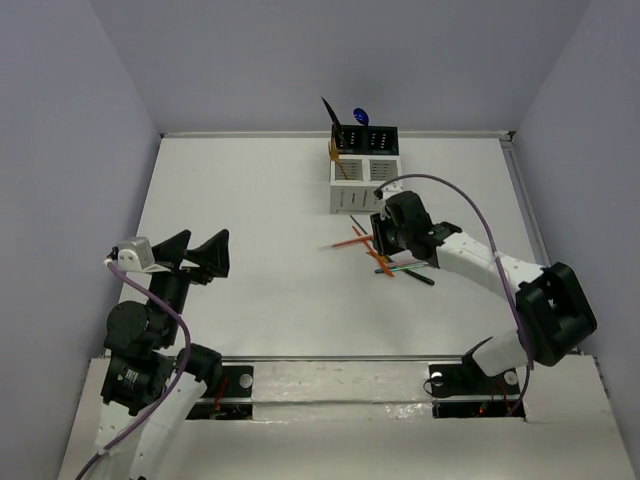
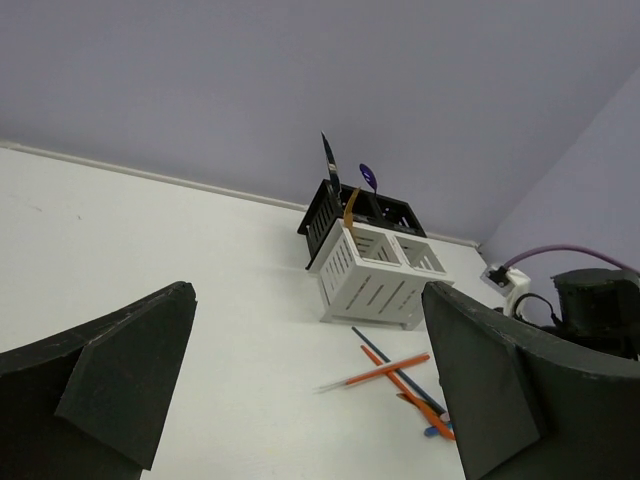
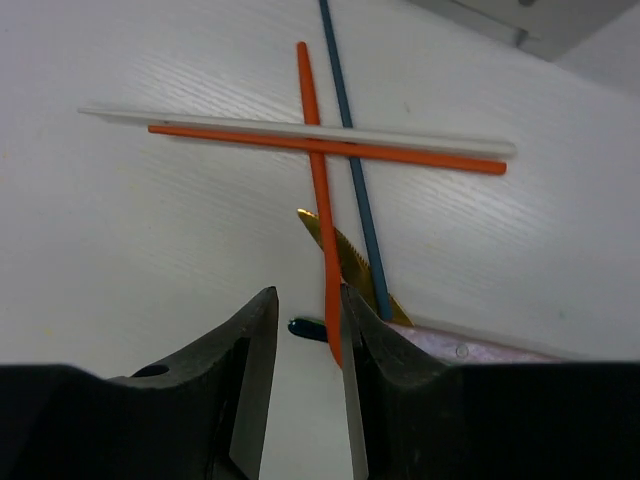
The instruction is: Sort the eating utensils into containers
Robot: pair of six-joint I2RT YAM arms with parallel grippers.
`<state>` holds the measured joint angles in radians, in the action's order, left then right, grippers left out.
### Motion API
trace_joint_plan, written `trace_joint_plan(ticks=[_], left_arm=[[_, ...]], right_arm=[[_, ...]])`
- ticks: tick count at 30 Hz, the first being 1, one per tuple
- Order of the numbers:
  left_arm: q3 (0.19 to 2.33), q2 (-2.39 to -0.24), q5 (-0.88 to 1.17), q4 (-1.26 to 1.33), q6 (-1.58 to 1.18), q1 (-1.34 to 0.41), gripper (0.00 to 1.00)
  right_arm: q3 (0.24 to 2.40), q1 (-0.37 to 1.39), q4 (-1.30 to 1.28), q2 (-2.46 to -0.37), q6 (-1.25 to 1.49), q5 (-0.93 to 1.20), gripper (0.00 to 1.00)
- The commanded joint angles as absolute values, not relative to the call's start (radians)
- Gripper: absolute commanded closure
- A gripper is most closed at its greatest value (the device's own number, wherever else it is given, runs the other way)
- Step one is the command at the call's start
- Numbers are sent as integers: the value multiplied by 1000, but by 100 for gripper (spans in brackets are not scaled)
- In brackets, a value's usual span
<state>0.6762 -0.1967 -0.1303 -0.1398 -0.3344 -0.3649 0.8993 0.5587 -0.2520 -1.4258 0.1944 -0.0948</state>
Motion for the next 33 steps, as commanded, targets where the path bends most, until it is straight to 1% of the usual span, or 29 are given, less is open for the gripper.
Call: trace_joint_plan(ticks=[1, 9, 11, 14, 18, 19, 25, 28, 33], left_arm=[[675, -183, -121, -114, -330, -368, 1], [673, -192, -115, -104, -330, -368, 1], [673, -193, -114, -104, -330, -368, 1], [675, -195, -117, -109, -330, -368, 1], [675, -196, -115, -109, -328, -368, 1], [675, -196, -115, -107, -328, -368, 1], [675, -192, -115, -109, -328, -368, 1], [675, -190, -120, -110, -328, -368, 1], [675, -190, -118, -110, -328, -368, 1]], right_arm=[[1046, 577, -253, -1563, -39, 11, 63], [1299, 649, -414, -1785, -199, 5, 62], [1342, 679, -446, -1821, -215, 5, 59], [1445, 729, -500, -1902, -256, -31, 50], [1514, 784, -564, -1968, -314, -29, 43], [1529, 784, -577, -1968, -327, -31, 43], [1756, 818, -744, -2132, -385, -78, 43], [1816, 827, -787, -2184, -408, -77, 43], [1851, 827, -799, -2233, -423, -110, 43]])
